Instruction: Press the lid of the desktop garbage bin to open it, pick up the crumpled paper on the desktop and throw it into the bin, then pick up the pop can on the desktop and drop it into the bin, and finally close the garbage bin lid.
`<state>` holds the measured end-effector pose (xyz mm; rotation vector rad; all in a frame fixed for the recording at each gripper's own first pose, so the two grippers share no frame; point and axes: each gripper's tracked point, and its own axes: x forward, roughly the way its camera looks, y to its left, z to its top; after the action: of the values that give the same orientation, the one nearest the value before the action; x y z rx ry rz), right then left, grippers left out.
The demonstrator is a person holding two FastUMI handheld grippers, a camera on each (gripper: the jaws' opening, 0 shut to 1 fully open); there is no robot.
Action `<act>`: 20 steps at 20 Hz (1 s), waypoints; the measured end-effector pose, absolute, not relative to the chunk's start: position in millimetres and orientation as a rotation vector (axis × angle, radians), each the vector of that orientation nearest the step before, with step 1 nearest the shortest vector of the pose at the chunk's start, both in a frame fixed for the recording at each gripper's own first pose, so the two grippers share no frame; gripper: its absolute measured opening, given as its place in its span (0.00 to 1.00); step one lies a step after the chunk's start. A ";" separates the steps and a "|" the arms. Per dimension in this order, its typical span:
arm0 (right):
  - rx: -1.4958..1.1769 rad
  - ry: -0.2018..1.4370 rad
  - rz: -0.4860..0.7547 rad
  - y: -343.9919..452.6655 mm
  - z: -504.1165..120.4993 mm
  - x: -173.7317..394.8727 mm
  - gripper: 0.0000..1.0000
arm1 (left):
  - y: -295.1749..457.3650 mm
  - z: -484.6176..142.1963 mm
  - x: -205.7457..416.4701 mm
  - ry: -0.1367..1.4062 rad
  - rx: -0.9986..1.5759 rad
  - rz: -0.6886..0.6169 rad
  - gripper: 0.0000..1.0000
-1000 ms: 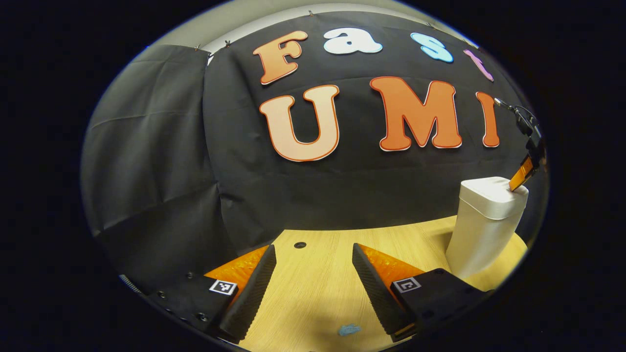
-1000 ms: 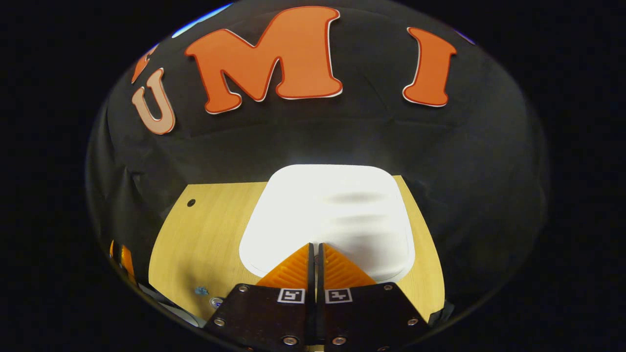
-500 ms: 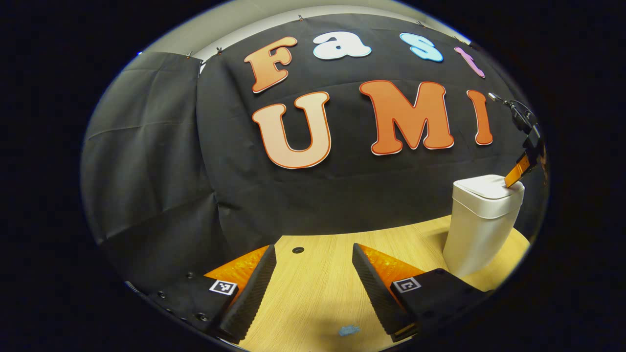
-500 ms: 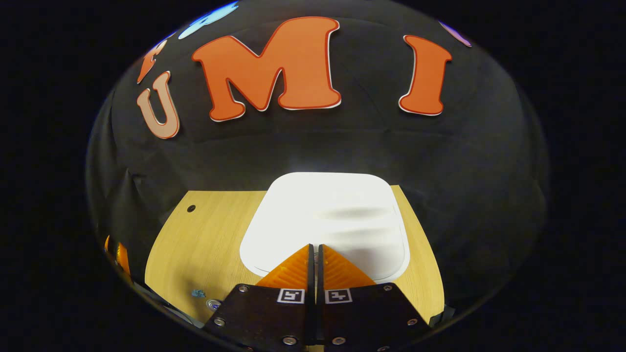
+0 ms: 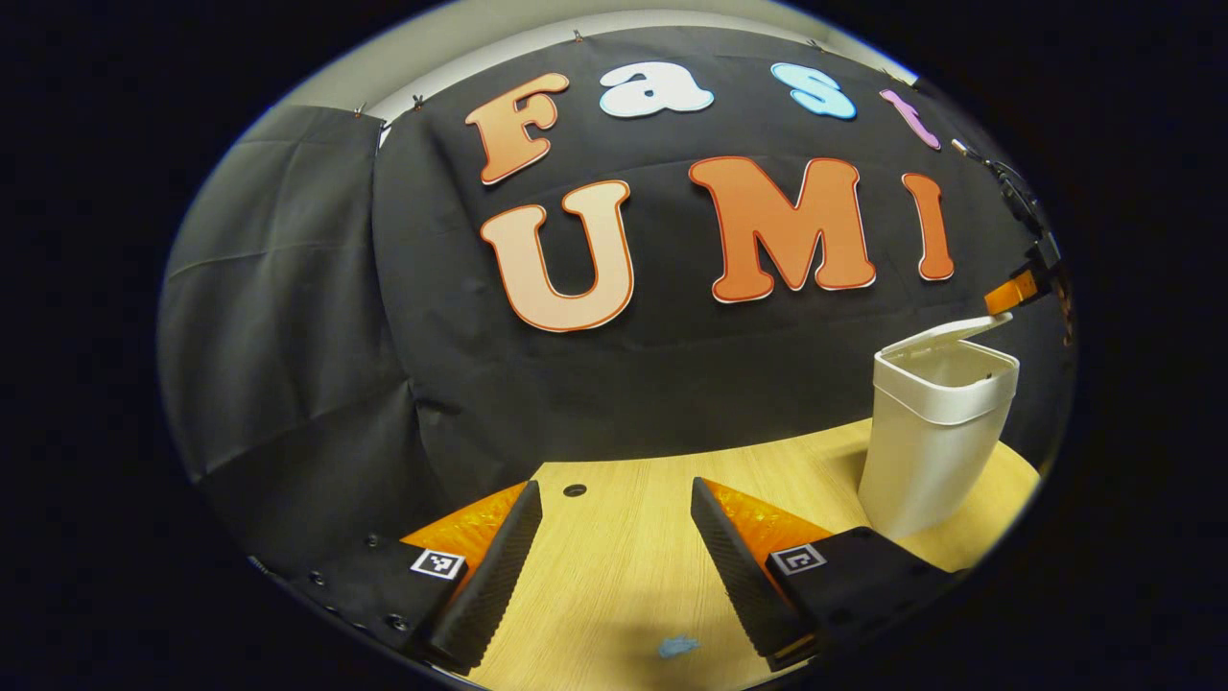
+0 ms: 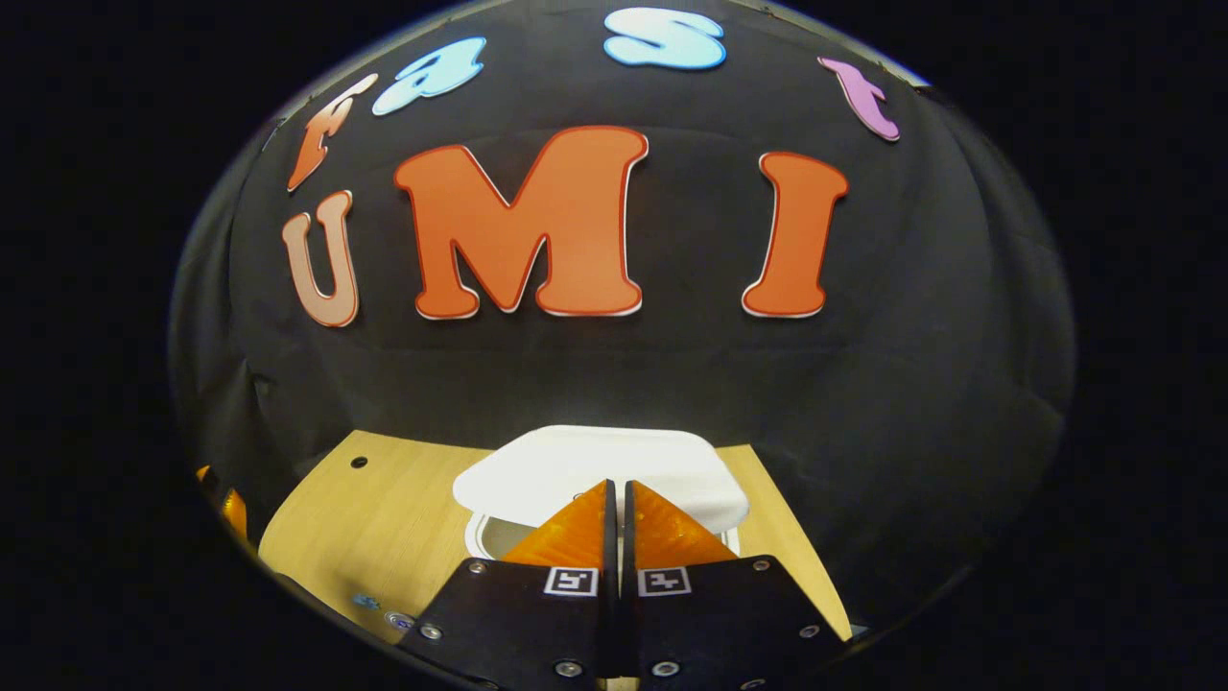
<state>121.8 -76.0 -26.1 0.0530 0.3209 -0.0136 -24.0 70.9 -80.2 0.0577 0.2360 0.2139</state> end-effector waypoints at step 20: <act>0.017 0.133 0.267 11.3 -48.7 56.3 0.98 | 40.2 -81.7 -18.6 0.248 -0.082 0.140 0.99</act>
<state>56.3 11.3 -48.7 0.0174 0.1327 0.2672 -18.6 40.2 -81.7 -0.0825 0.2484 0.1405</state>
